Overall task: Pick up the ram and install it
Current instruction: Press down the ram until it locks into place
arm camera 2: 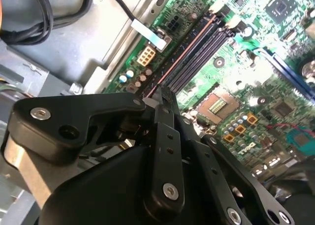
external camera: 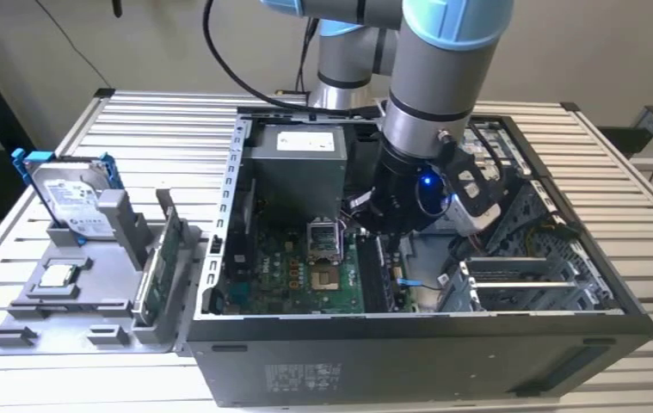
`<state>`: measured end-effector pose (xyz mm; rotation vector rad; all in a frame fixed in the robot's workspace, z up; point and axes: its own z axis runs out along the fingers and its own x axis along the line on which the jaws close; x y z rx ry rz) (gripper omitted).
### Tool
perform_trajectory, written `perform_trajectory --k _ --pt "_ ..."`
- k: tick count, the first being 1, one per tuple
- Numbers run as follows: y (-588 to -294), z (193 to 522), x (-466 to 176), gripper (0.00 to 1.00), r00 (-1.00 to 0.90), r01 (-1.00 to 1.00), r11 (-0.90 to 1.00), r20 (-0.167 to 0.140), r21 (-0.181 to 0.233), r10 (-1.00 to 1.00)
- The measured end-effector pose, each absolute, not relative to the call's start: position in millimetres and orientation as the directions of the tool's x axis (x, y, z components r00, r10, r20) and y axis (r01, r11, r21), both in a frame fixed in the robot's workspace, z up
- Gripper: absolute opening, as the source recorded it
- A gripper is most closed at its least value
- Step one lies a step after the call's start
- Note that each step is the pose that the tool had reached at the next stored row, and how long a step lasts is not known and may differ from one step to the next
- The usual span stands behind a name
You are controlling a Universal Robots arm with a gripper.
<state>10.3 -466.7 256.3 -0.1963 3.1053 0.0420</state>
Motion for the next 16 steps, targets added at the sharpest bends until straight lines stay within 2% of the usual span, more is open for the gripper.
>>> perform_trajectory --k 16 --pt "-466.7 256.3 10.3 0.11 -0.945 -0.325 0.945 -0.031 0.025 -0.324"
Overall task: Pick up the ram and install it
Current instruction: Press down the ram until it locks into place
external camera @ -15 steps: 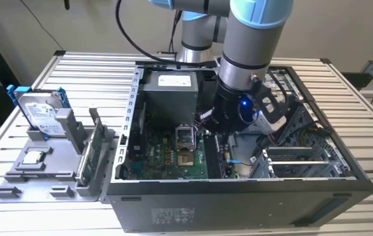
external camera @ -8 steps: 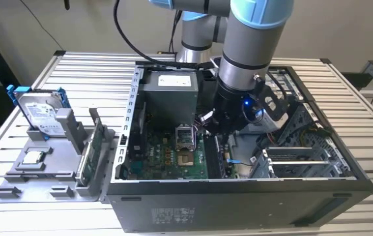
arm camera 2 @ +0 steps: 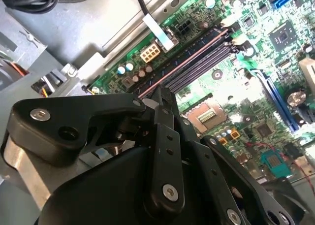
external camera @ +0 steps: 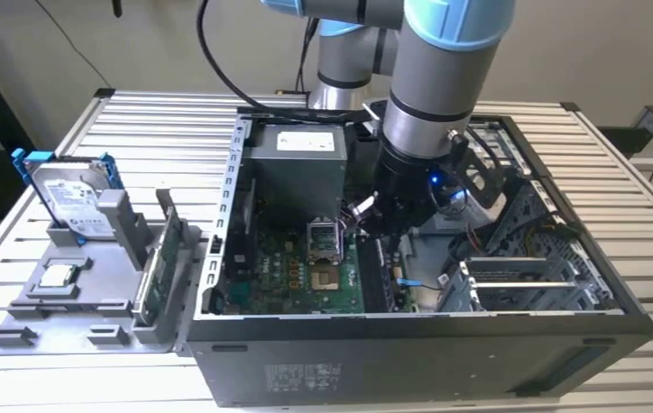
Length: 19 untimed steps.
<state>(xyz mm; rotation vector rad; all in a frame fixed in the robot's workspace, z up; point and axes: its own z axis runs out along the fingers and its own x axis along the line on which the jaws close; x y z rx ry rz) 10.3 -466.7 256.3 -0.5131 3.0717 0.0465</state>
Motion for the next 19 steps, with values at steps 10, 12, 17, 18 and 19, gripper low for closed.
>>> perform_trajectory --k 10,12,17,18,19 --pt "-466.7 256.3 10.3 0.11 -0.908 -0.419 0.908 -0.031 0.025 -0.418" --pt "-466.7 256.3 10.3 0.11 -0.899 -0.437 0.899 -0.032 0.025 -0.437" --pt "-466.7 256.3 10.3 0.11 -0.878 -0.479 0.878 -0.031 0.025 -0.478" --pt "-466.7 256.3 10.3 0.11 -0.874 -0.486 0.874 -0.032 0.025 -0.485" --pt "-466.7 256.3 10.3 0.11 -0.870 -0.493 0.870 -0.031 0.025 -0.492"
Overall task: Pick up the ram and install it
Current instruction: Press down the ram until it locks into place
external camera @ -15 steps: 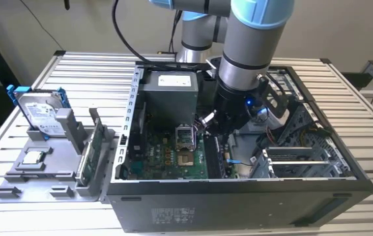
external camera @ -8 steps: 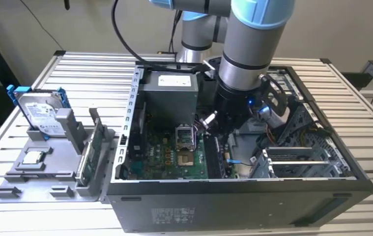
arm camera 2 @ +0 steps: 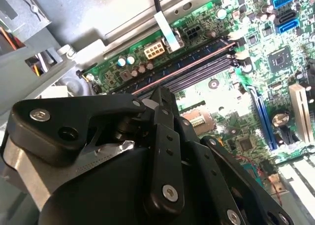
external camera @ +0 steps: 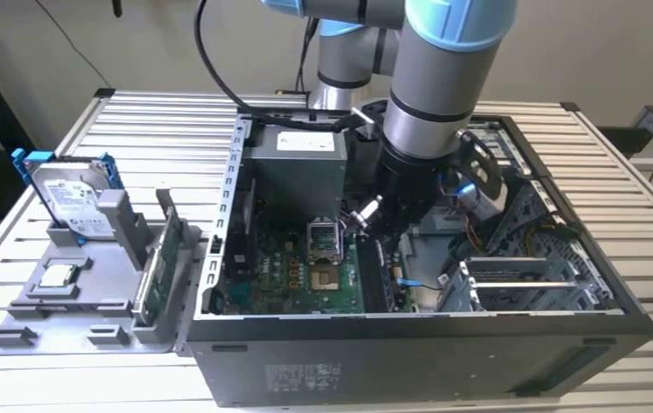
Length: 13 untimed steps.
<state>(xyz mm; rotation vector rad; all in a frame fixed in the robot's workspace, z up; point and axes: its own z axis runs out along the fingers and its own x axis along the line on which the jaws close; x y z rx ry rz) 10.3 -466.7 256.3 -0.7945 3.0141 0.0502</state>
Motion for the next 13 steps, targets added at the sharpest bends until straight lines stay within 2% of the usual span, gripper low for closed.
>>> perform_trajectory --k 13 --pt "-466.7 256.3 10.3 0.11 -0.831 -0.556 0.831 -0.031 0.025 -0.556"
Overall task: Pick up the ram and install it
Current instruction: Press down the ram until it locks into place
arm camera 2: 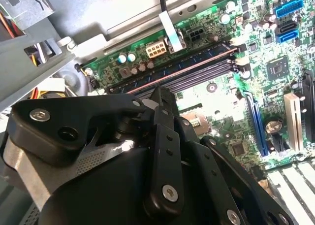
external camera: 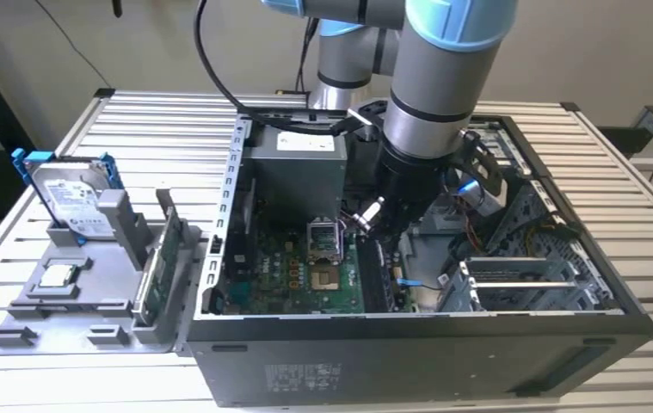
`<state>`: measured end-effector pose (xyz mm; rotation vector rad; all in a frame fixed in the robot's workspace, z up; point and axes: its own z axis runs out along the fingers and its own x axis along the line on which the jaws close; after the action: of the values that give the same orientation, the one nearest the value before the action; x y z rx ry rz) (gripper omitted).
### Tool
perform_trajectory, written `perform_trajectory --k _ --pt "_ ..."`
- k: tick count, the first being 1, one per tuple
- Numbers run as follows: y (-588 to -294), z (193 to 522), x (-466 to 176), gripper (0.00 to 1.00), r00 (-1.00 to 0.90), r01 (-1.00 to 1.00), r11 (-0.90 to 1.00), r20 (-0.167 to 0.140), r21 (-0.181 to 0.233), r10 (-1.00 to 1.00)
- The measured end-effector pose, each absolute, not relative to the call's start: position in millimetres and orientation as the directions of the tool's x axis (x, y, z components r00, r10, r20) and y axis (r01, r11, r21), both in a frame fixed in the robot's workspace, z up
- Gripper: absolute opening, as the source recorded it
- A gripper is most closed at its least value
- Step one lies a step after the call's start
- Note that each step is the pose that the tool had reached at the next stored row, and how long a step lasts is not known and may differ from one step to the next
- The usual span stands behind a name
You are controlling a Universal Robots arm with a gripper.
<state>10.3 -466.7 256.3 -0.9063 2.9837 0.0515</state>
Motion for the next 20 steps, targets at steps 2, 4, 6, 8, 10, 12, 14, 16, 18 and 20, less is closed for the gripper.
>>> perform_trajectory --k 2,4,6,8,10,12,14,16,18,20 --pt "-466.7 256.3 10.3 0.11 -0.826 -0.564 0.825 -0.032 0.025 -0.563" --pt "-466.7 256.3 10.3 0.11 -0.821 -0.571 0.820 -0.032 0.025 -0.571" --pt "-466.7 256.2 10.3 0.11 -0.816 -0.578 0.816 -0.032 0.025 -0.577" --pt "-466.7 256.2 10.3 0.11 -0.811 -0.584 0.811 -0.032 0.025 -0.584" --pt "-466.7 256.2 10.3 0.11 -0.807 -0.591 0.806 -0.031 0.025 -0.590" --pt "-466.7 256.2 10.3 0.11 -0.800 -0.600 0.800 -0.031 0.025 -0.599" --pt "-466.7 256.2 10.3 0.11 -0.789 -0.614 0.789 -0.031 0.025 -0.614" --pt "-466.7 256.1 10.3 0.11 -0.771 -0.637 0.771 -0.031 0.025 -0.636" --pt "-466.7 256.1 10.3 0.11 -0.751 -0.661 0.750 -0.031 0.025 -0.660" --pt "-466.7 256.1 10.3 0.11 -0.728 -0.686 0.728 -0.032 0.025 -0.685"
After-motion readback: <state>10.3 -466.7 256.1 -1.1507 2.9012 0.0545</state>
